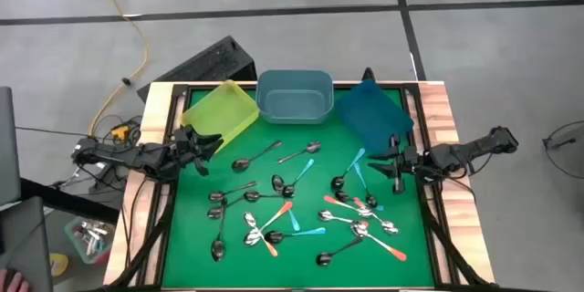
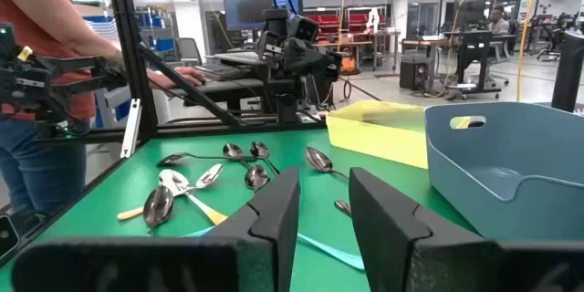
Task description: Sort silverware by color (type)
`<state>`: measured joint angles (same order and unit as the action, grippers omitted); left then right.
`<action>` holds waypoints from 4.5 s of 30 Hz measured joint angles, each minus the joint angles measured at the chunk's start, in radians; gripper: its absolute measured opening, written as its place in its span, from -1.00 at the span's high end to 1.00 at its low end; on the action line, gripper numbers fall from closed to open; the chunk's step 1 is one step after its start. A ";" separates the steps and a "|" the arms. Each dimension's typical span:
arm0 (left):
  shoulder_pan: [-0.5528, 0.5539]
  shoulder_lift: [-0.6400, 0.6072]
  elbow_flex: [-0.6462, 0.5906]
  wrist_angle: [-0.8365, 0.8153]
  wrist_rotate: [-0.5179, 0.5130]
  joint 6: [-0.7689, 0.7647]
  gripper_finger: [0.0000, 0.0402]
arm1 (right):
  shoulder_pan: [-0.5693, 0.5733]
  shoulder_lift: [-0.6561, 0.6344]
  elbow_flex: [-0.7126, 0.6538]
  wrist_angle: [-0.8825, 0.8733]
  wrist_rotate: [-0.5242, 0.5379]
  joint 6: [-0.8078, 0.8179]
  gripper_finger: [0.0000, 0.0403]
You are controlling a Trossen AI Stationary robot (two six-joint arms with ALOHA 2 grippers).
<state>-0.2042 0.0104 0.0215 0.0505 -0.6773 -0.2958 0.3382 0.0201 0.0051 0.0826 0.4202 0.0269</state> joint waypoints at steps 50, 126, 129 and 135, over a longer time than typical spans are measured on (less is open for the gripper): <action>0.000 0.000 0.000 0.000 0.000 0.000 0.54 | 0.000 0.000 0.000 0.000 0.000 0.000 0.39; 0.001 0.008 0.105 0.596 -0.041 -0.332 0.54 | -0.054 0.134 0.285 0.351 0.185 0.200 0.14; 0.001 0.033 0.144 0.591 -0.035 -0.261 0.54 | -0.055 0.214 0.320 0.302 0.186 0.200 0.01; 0.001 0.130 0.213 0.561 -0.005 -0.200 0.50 | -0.055 0.391 0.384 0.284 0.191 0.187 -0.16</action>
<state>-0.2031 0.1402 0.2347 0.6112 -0.6826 -0.4954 0.2832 0.4112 0.3887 0.3668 0.6109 0.2137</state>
